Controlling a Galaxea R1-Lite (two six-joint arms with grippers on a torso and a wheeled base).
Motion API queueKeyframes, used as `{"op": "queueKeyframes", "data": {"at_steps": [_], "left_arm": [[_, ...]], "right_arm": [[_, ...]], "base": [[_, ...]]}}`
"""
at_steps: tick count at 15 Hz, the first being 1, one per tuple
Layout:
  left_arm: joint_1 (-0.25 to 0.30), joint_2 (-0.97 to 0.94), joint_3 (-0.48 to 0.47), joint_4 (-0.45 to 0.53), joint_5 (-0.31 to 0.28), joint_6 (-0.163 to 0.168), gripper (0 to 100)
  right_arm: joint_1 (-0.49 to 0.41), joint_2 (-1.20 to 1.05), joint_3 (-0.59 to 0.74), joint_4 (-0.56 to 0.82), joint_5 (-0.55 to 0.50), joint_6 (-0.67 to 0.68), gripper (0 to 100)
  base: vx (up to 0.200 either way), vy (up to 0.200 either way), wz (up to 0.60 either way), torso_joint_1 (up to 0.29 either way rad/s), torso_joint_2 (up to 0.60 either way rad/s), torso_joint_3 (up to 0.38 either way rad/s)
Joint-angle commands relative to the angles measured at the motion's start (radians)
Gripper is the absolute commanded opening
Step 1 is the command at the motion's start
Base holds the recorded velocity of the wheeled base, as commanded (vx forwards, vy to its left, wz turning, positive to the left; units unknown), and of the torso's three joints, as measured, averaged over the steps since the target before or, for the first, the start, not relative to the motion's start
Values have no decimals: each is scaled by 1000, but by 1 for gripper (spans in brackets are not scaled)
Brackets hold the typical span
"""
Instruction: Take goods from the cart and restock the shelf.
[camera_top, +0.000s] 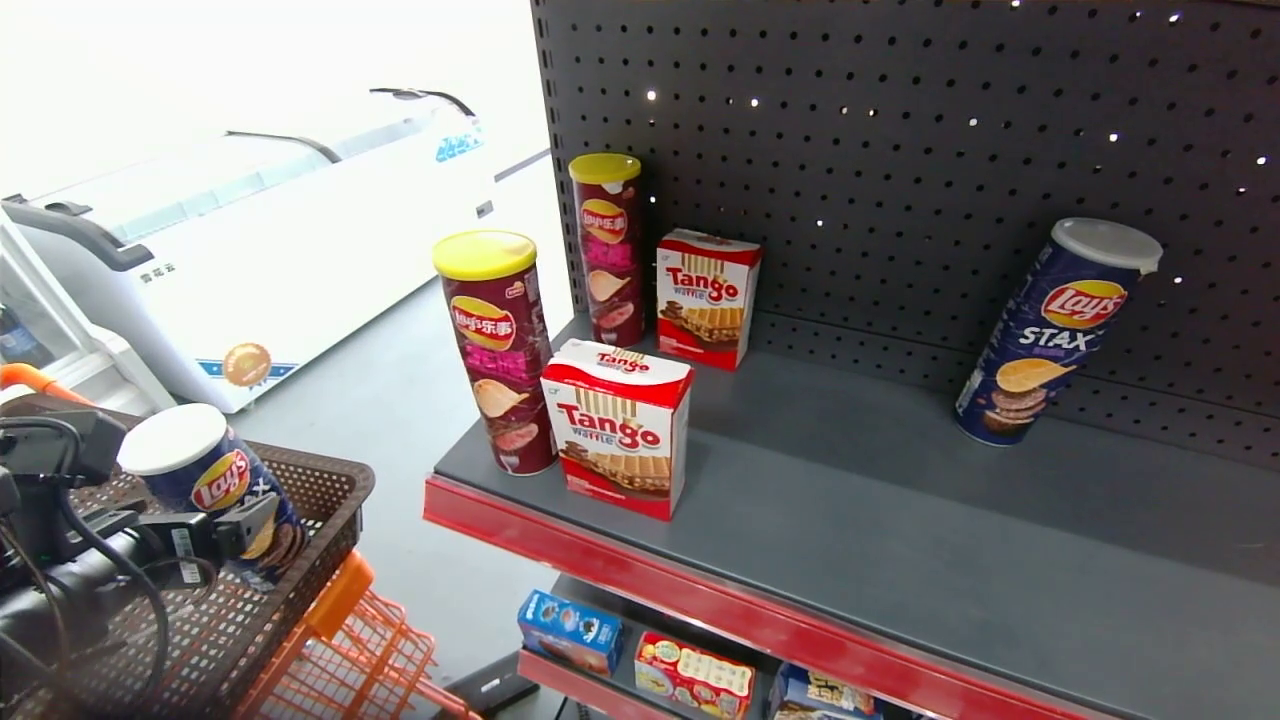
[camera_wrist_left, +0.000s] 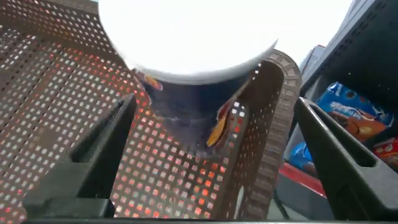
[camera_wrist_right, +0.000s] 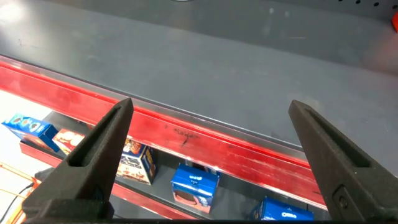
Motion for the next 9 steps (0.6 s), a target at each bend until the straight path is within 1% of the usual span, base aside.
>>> {"op": "queueKeyframes", "data": {"at_steps": [1, 3, 4, 6, 7, 8, 9], "left_arm": [[20, 141, -8, -79, -17, -4, 100], [23, 193, -14, -143, -37, -4, 100], [33, 215, -25, -158, -49, -4, 100], [39, 252, -53, -157, -52, -4, 100], [51, 264, -71, -154, -55, -4, 100], [54, 279, -91, -152, -70, -4, 100], [62, 292, -107, -157, -116, -2, 100]], "right_arm": [[0, 0, 0, 0, 0, 0, 100], [0, 0, 0, 0, -1, 0, 100], [0, 0, 0, 0, 0, 0, 100], [0, 0, 0, 0, 0, 0, 100], [0, 0, 0, 0, 0, 0, 100], [0, 0, 0, 0, 0, 0, 100], [0, 0, 0, 0, 0, 0, 100]], "base": [[0, 0, 0, 0, 0, 0], [0, 0, 0, 0, 0, 0], [0, 0, 0, 0, 0, 0], [0, 0, 0, 0, 0, 0], [0, 0, 0, 0, 0, 0], [0, 0, 0, 0, 0, 0], [0, 0, 0, 0, 0, 0]]}}
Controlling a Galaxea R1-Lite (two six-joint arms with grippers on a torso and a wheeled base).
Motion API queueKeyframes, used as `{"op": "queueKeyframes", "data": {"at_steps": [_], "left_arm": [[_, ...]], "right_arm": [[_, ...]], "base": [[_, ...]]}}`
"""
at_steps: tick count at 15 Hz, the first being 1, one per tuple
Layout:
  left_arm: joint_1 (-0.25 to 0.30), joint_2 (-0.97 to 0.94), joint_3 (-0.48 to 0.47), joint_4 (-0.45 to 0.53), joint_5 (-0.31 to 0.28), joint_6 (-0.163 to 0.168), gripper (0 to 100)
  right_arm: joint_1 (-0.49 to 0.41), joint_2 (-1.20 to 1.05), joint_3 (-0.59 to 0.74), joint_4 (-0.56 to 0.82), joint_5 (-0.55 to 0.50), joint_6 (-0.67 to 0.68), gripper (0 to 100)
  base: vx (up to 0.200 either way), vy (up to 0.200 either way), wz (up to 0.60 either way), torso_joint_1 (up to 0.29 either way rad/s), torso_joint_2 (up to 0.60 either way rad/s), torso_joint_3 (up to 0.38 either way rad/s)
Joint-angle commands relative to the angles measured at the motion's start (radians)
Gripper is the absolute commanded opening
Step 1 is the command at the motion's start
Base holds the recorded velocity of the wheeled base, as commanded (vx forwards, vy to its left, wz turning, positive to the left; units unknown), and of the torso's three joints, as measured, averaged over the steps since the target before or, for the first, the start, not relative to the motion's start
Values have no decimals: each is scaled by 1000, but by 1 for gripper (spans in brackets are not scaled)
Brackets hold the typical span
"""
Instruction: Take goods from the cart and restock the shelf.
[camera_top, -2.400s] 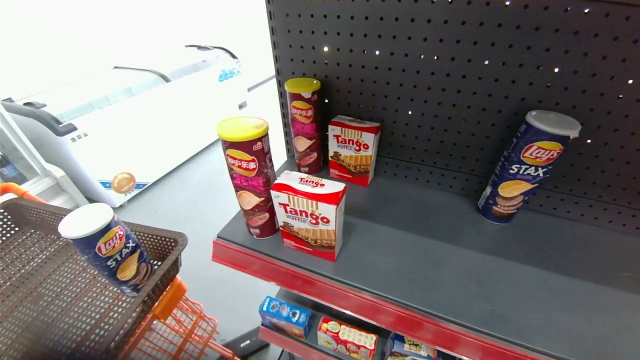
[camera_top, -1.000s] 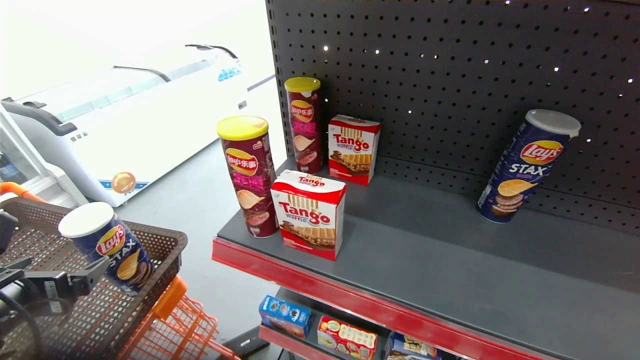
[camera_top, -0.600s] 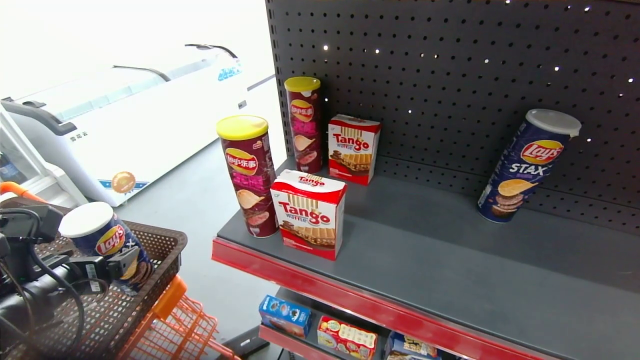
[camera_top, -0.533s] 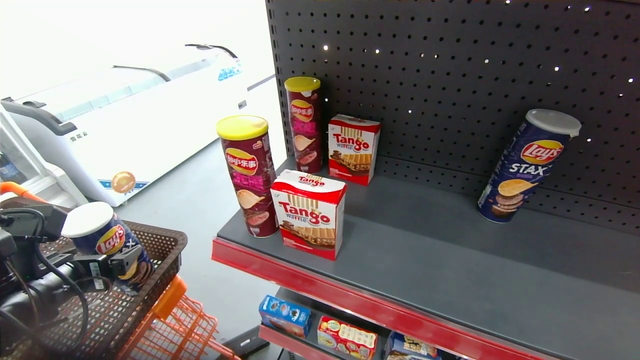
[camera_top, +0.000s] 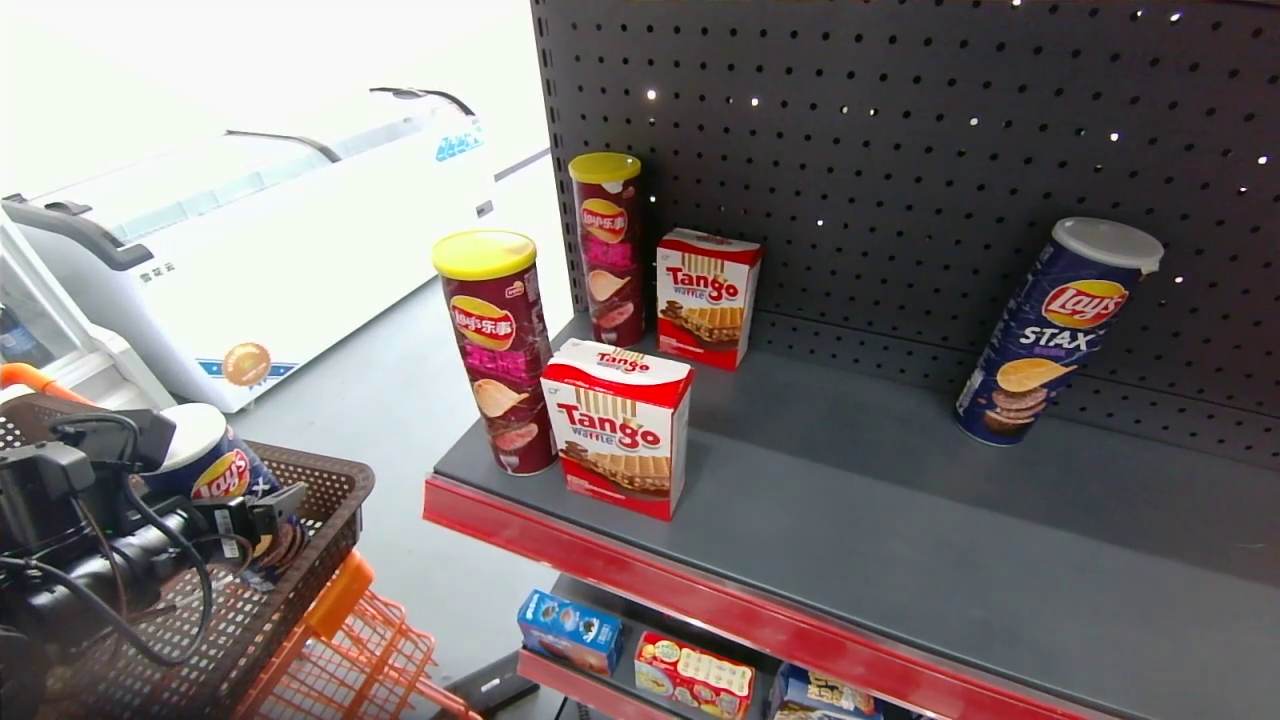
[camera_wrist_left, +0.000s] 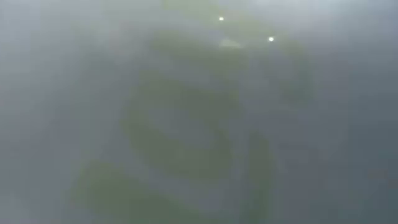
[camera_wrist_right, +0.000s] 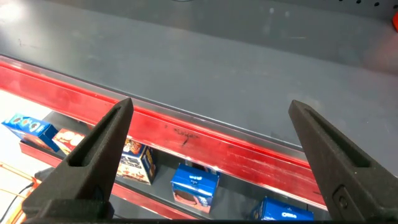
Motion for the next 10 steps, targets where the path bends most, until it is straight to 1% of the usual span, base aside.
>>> {"op": "queueKeyframes", "data": {"at_steps": [1, 2, 3, 4, 5, 8, 10], "left_arm": [[18, 37, -26, -3, -44, 8, 100], [18, 37, -26, -3, -44, 8, 100], [18, 48, -35, -5, -93, 24, 100], [17, 53, -42, -5, -95, 33, 0], [9, 59, -70, 6, -86, 48, 0], [5, 66, -90, 6, -26, 50, 0], [5, 63, -99, 6, -26, 50, 0]], "right_arm": [[0, 0, 0, 0, 0, 0, 100], [0, 0, 0, 0, 0, 0, 100], [0, 0, 0, 0, 0, 0, 100], [0, 0, 0, 0, 0, 0, 100], [0, 0, 0, 0, 0, 0, 100], [0, 0, 0, 0, 0, 0, 100], [0, 0, 0, 0, 0, 0, 100]], "base": [[0, 0, 0, 0, 0, 0], [0, 0, 0, 0, 0, 0], [0, 0, 0, 0, 0, 0], [0, 0, 0, 0, 0, 0], [0, 0, 0, 0, 0, 0], [0, 0, 0, 0, 0, 0], [0, 0, 0, 0, 0, 0]]}}
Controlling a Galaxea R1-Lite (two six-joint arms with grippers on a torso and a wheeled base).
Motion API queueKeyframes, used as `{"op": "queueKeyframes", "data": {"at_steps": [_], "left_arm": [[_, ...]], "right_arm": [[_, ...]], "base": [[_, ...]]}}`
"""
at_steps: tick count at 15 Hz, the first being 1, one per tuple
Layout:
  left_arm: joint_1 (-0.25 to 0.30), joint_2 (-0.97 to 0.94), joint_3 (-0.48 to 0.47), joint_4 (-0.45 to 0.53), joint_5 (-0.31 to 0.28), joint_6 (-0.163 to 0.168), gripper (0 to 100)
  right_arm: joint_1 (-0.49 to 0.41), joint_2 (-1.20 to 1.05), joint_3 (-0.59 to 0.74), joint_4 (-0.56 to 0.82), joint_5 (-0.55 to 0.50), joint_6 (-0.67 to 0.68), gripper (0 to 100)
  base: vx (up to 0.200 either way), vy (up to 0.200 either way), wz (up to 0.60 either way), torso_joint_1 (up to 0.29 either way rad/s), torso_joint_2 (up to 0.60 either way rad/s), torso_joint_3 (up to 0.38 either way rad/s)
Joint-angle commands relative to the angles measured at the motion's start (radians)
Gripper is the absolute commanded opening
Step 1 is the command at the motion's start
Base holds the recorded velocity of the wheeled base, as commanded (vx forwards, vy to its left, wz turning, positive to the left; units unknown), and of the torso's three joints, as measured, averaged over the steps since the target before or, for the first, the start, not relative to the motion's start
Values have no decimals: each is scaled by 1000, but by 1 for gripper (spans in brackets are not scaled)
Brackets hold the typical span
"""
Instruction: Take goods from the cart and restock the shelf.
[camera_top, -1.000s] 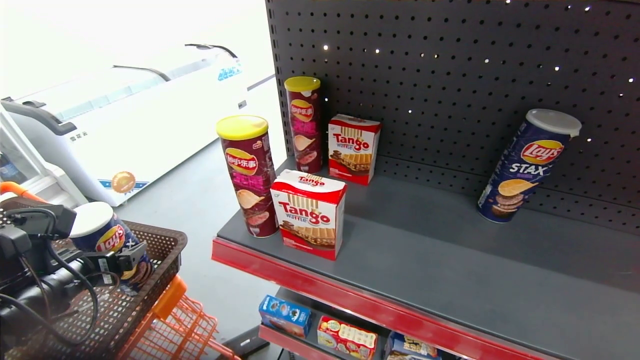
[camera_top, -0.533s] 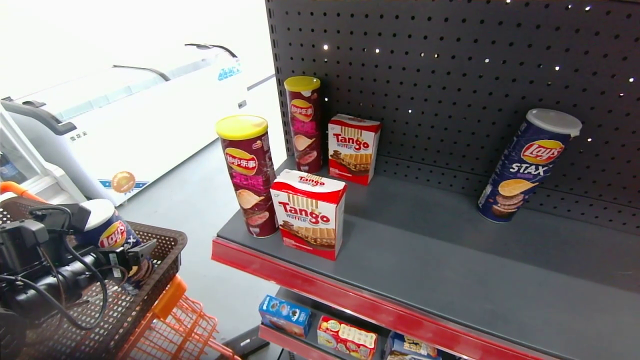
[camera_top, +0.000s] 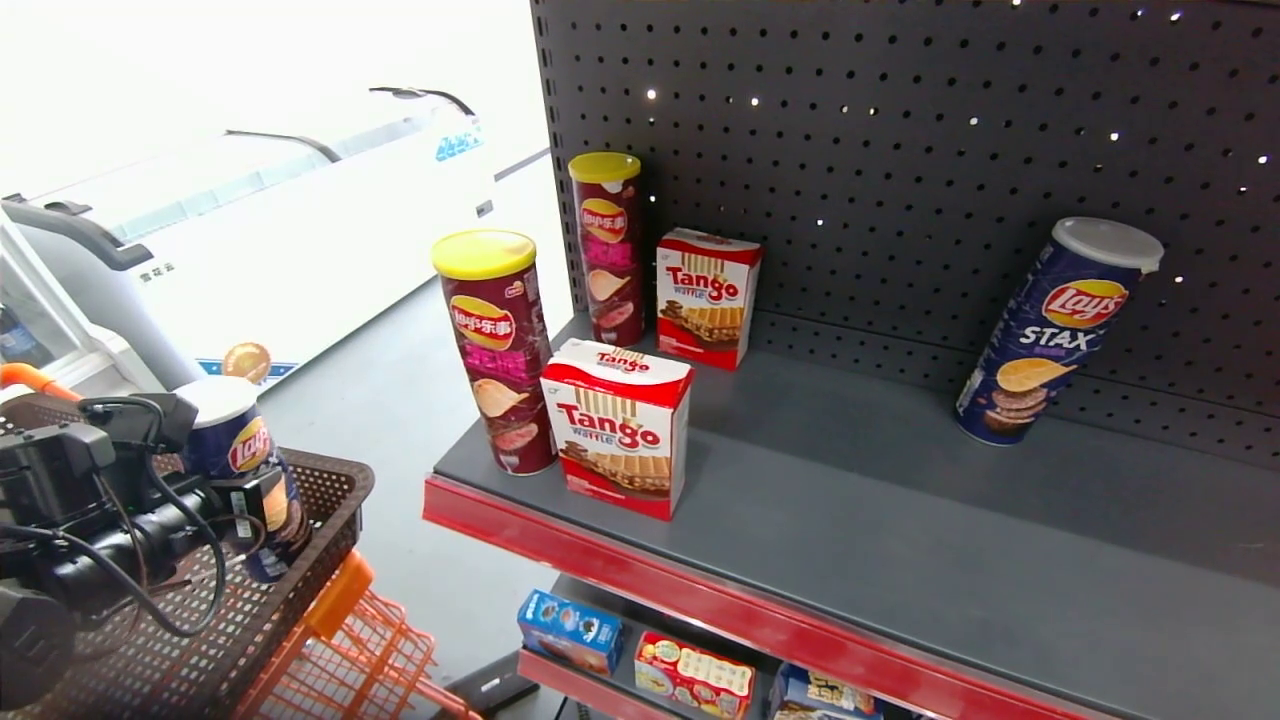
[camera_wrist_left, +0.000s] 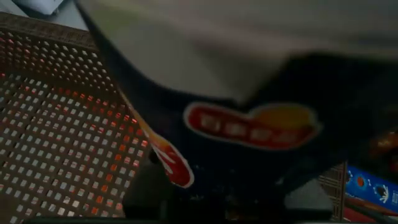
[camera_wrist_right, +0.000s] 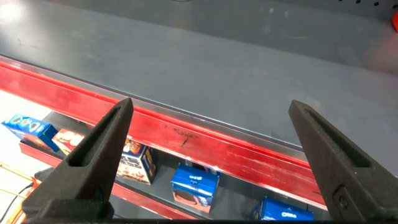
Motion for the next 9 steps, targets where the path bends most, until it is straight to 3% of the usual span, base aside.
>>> {"op": "queueKeyframes", "data": {"at_steps": [1, 3, 6, 9], "left_arm": [[-2, -11, -16, -8, 0, 0, 0], [-10, -66, -51, -2, 1, 13, 0], [-27, -163, -75, 18, 0, 57, 0], [-88, -284, -91, 112, 1, 59, 0]], "right_arm": [[0, 0, 0, 0, 0, -1, 100], [0, 0, 0, 0, 0, -1, 100], [0, 0, 0, 0, 0, -1, 100], [0, 0, 0, 0, -1, -1, 100]], "base": [[0, 0, 0, 0, 0, 0], [0, 0, 0, 0, 0, 0], [0, 0, 0, 0, 0, 0], [0, 0, 0, 0, 0, 0]]}}
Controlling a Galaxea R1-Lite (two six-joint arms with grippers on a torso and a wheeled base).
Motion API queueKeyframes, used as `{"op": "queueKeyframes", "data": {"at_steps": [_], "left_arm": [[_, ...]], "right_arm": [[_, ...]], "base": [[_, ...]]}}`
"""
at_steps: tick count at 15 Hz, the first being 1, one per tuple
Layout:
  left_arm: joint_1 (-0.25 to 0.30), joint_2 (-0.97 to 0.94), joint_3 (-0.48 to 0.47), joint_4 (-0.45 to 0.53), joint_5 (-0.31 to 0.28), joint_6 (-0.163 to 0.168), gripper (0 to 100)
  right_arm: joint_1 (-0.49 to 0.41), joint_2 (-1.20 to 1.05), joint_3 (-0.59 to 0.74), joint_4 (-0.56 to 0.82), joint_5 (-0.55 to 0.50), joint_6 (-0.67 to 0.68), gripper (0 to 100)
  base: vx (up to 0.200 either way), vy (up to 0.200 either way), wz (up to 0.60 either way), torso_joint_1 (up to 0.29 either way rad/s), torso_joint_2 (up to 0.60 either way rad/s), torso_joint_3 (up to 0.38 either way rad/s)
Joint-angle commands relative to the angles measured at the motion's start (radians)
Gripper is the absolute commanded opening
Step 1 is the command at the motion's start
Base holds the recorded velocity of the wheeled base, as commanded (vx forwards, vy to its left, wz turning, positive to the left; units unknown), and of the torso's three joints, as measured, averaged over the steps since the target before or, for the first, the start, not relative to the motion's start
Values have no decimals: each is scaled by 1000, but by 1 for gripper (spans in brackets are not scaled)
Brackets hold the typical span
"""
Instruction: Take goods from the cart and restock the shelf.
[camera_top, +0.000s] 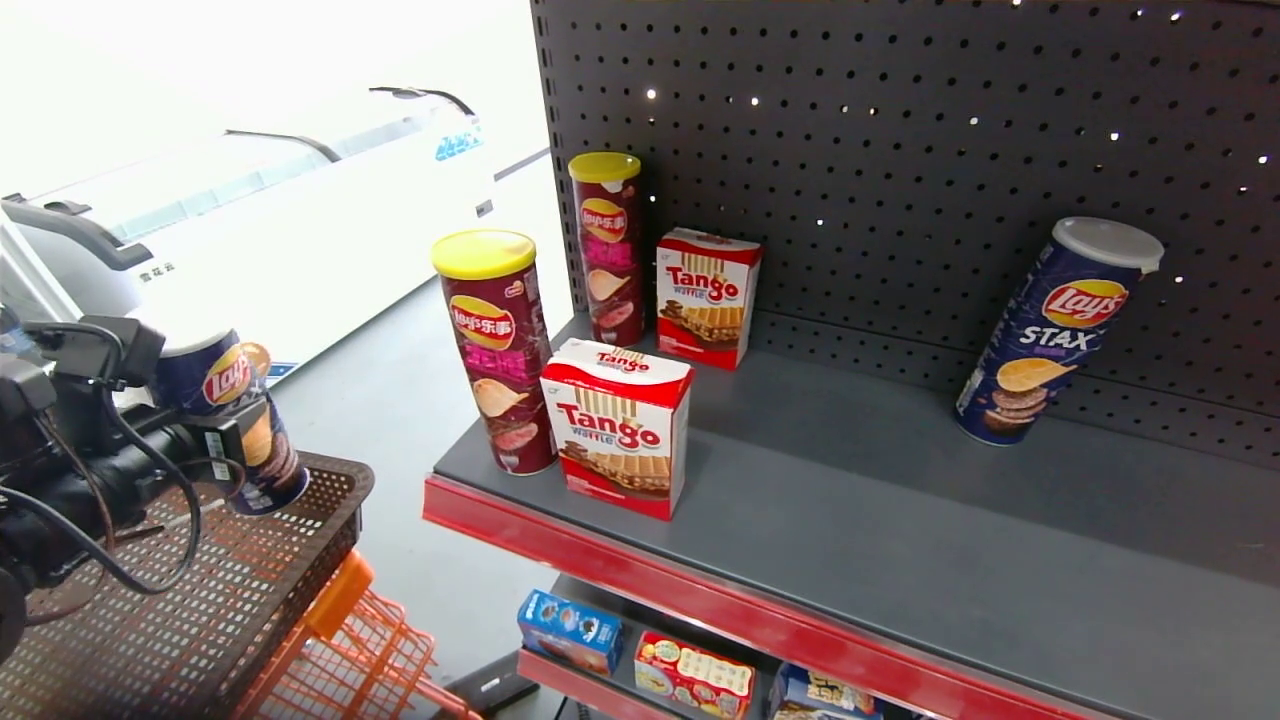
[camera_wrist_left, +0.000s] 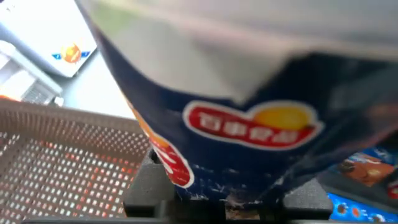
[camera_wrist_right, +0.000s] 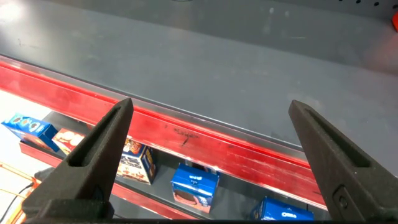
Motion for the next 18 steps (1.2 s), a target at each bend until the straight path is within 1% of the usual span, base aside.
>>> {"op": "queueKeyframes", "data": {"at_steps": [1, 3, 4, 5, 7, 8, 9, 10, 11, 12, 13, 14, 15, 16, 17, 18], "left_arm": [[-68, -158, -10, 76, 0, 3, 0], [-91, -221, -12, 91, 0, 1, 0], [-118, -257, -10, 98, 1, 0, 0], [-131, -270, -9, 98, 1, -3, 0], [-152, -303, -7, 107, 27, -11, 0], [-158, -304, -7, 130, 61, -9, 0], [-161, -310, 0, 139, 58, -11, 0], [-218, -330, 6, 142, 46, -22, 0], [-278, -339, 16, 136, 3, -54, 0], [-315, -344, 16, 140, -52, -95, 0], [-319, -350, 11, 139, -60, -95, 0], [-347, -381, 22, 142, -66, -103, 0], [-405, -410, 37, 142, -66, -121, 0], [-425, -421, 46, 142, -66, -132, 0], [-459, -444, 60, 142, -71, -160, 0], [-487, -453, 72, 144, -69, -167, 0]], "right_arm": [[0, 0, 0, 0, 1, 0, 100], [0, 0, 0, 0, 1, 0, 100], [0, 0, 0, 0, 1, 0, 100], [0, 0, 0, 0, 1, 0, 100], [0, 0, 0, 0, 1, 0, 100], [0, 0, 0, 0, 1, 0, 100], [0, 0, 0, 0, 1, 0, 100], [0, 0, 0, 0, 1, 0, 100], [0, 0, 0, 0, 1, 0, 100], [0, 0, 0, 0, 1, 0, 100], [2, 0, 0, 0, 1, 0, 100], [0, 0, 0, 0, 1, 0, 100], [0, 0, 0, 0, 1, 0, 100], [0, 0, 0, 0, 1, 0, 100], [0, 0, 0, 0, 1, 0, 100], [0, 0, 0, 0, 1, 0, 100]], "base": [[0, 0, 0, 0, 0, 0], [0, 0, 0, 0, 0, 0], [0, 0, 0, 0, 0, 0], [0, 0, 0, 0, 0, 0], [0, 0, 0, 0, 0, 0], [0, 0, 0, 0, 0, 0], [0, 0, 0, 0, 0, 0], [0, 0, 0, 0, 0, 0], [0, 0, 0, 0, 0, 0], [0, 0, 0, 0, 0, 0], [0, 0, 0, 0, 0, 0], [0, 0, 0, 0, 0, 0], [0, 0, 0, 0, 0, 0], [0, 0, 0, 0, 0, 0], [0, 0, 0, 0, 0, 0], [0, 0, 0, 0, 0, 0]]}}
